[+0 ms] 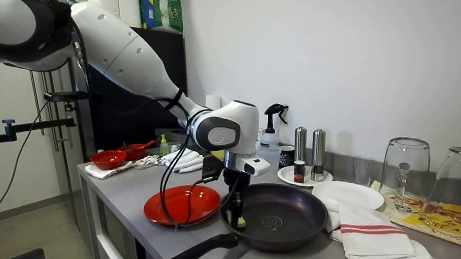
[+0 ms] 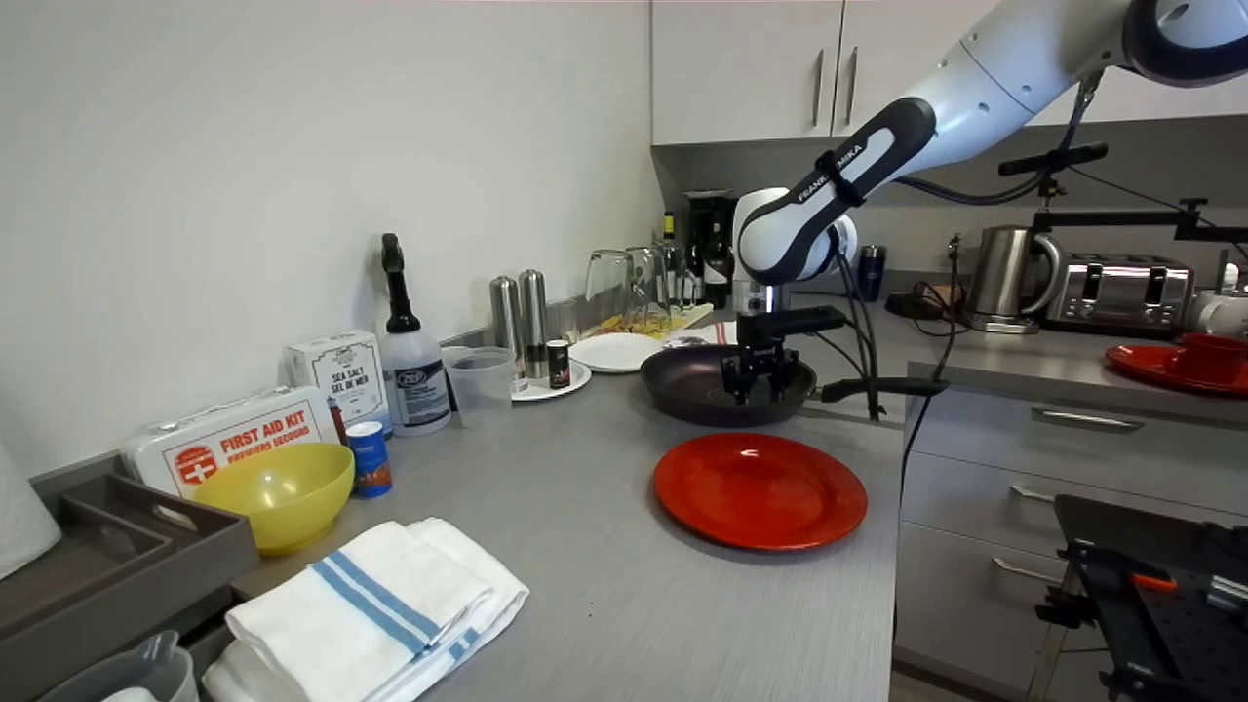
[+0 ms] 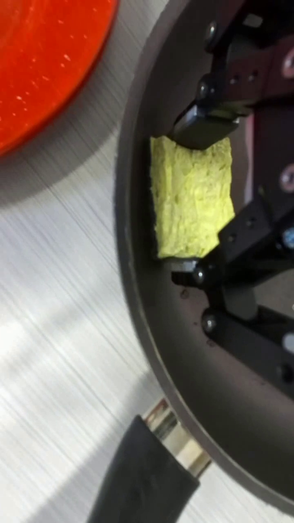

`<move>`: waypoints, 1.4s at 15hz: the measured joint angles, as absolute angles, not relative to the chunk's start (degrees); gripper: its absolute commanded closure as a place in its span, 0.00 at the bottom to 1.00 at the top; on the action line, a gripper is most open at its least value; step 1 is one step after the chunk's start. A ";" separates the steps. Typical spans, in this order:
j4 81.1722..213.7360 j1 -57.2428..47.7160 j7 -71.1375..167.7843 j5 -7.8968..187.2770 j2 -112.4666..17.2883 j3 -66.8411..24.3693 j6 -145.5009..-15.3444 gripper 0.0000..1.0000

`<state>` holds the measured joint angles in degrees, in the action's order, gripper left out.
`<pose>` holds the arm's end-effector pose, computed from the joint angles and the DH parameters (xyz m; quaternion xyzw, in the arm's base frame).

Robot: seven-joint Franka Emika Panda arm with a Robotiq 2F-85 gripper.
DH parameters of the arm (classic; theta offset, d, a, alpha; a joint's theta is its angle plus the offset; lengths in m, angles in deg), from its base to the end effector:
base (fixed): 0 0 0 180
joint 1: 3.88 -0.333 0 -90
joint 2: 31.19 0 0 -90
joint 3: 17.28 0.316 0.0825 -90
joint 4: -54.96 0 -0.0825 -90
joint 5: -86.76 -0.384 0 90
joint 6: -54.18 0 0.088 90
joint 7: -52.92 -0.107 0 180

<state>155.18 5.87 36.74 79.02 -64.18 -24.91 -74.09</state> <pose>0.6299 -0.1855 0.2390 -0.9459 0.3216 0.0394 0.0151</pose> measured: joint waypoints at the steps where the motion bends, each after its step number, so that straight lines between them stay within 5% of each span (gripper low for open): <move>1: 154.89 6.34 39.00 78.61 -64.19 -24.20 -72.75 0.61; 6: 154.50 6.38 44.34 80.80 -64.43 -24.02 -72.74 0.61; 17: 157.73 -0.96 33.27 87.17 -72.21 -35.60 -116.32 0.61; 21: 158.26 -7.41 28.64 85.05 -75.43 -43.51 -121.23 0.61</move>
